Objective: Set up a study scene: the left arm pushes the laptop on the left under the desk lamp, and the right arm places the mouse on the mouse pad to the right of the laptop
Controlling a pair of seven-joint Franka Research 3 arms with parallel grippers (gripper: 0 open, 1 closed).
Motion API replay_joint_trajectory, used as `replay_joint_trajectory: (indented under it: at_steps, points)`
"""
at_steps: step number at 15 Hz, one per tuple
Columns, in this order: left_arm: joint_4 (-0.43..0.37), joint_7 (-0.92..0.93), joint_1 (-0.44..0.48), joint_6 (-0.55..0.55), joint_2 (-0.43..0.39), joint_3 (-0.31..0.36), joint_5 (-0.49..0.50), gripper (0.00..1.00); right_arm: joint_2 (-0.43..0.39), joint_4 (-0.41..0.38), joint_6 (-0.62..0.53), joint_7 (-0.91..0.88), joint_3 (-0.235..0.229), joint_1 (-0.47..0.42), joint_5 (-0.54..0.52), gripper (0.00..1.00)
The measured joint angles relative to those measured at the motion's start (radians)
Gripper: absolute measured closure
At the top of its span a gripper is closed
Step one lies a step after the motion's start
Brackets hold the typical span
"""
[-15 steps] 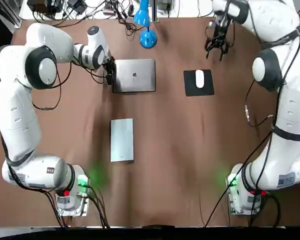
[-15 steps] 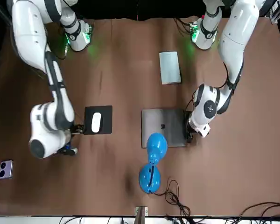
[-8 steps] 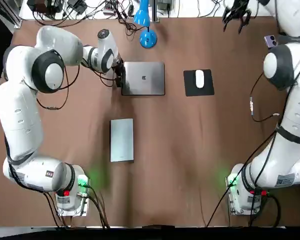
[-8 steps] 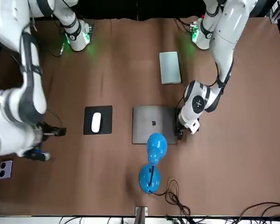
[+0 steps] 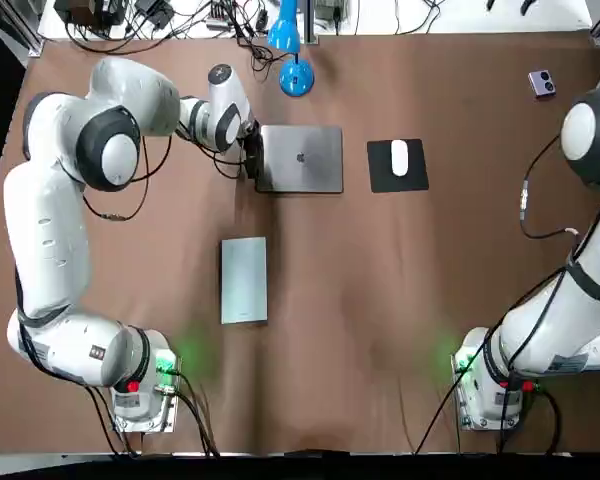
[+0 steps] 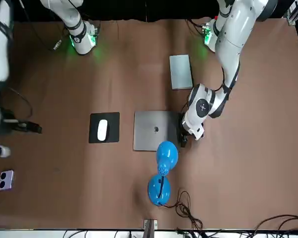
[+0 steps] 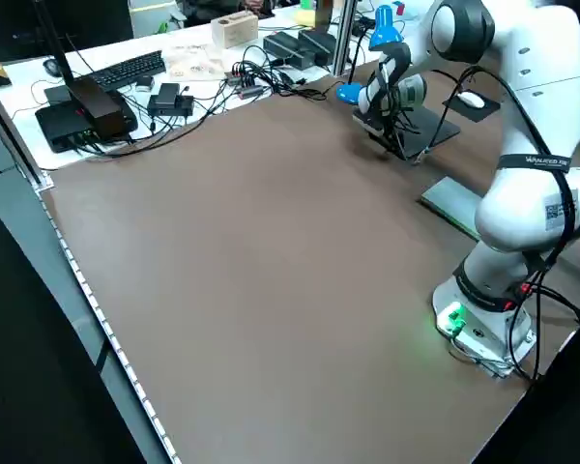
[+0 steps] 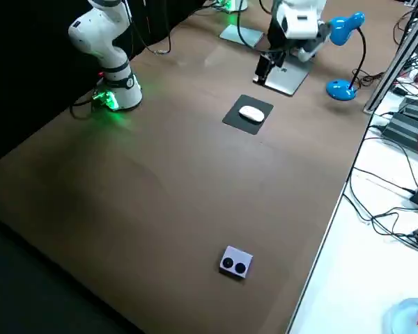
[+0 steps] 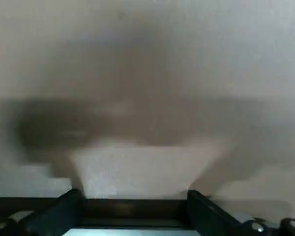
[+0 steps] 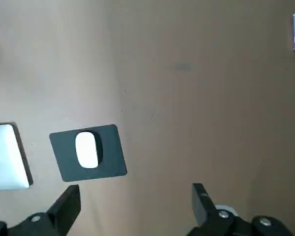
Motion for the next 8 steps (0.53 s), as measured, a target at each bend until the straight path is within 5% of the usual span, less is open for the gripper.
replay_joint_trajectory:
  at_steps: [5, 8]
  points:
    - [0.019, -0.015, -0.04, 0.022, 0.021, 0.0, -0.043, 0.0, -0.065, 0.0, -0.007, -0.034, 0.0, -0.03, 0.0, 0.0]
    - [0.023, -0.015, -0.038, 0.022, 0.024, 0.0, -0.043, 0.0, -0.144, -0.077, -0.003, -0.037, 0.002, -0.029, 0.0, 0.0]
